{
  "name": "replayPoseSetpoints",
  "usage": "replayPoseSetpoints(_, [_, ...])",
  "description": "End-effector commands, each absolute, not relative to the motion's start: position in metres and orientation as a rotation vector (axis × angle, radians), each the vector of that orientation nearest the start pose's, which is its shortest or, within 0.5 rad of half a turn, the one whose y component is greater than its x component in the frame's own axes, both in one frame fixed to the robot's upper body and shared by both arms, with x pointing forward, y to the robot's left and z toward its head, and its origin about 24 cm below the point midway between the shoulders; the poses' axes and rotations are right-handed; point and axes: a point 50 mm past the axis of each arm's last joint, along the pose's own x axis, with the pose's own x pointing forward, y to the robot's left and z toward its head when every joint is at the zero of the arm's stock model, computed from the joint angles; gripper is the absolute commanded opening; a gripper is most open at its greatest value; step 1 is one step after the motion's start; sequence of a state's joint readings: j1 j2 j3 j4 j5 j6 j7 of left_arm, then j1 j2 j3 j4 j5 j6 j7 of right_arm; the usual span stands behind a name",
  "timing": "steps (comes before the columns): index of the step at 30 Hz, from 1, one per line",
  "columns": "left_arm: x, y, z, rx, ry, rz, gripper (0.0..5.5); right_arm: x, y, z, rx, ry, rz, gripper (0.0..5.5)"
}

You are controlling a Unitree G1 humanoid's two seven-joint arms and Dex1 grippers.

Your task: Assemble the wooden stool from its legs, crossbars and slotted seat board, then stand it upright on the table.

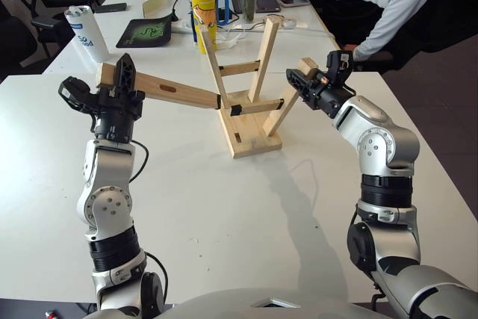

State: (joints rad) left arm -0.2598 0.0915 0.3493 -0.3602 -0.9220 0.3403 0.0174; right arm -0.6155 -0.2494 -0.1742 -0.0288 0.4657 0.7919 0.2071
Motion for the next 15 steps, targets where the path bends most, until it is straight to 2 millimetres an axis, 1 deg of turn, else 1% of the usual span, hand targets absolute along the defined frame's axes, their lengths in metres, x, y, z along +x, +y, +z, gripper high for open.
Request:
replayPoseSetpoints(1, [0.271, 0.199, 0.171, -0.757, -0.368, -0.142, 1.00, 0.334, -0.155, 0.172, 0.211, 0.092, 0.383, 2.07])
replayPoseSetpoints(2, [0.271, 0.199, 0.171, -0.756, -0.368, -0.141, 1.00, 0.334, -0.152, 0.173, 0.212, 0.089, 0.395, 1.96])
replayPoseSetpoints(4, [0.271, 0.200, 0.170, -0.743, -0.363, -0.136, 1.00, 0.333, -0.148, 0.172, 0.219, 0.089, 0.400, 1.57])
replayPoseSetpoints(7, [0.276, 0.198, 0.170, -0.723, -0.345, -0.142, 1.00, 0.333, -0.149, 0.168, 0.231, 0.091, 0.360, 1.07])
replayPoseSetpoints(10, [0.281, 0.198, 0.168, -0.689, -0.315, -0.133, 1.00, 0.336, -0.142, 0.172, 0.286, 0.056, 0.347, 1.05])
replayPoseSetpoints(13, [0.287, 0.200, 0.161, -0.702, -0.266, -0.071, 1.00, 0.337, -0.130, 0.178, 0.287, 0.015, 0.355, 1.05])
replayPoseSetpoints(15, [0.289, 0.202, 0.156, -0.731, -0.233, -0.029, 1.00, 0.338, -0.121, 0.178, 0.289, 0.003, 0.349, 1.05])
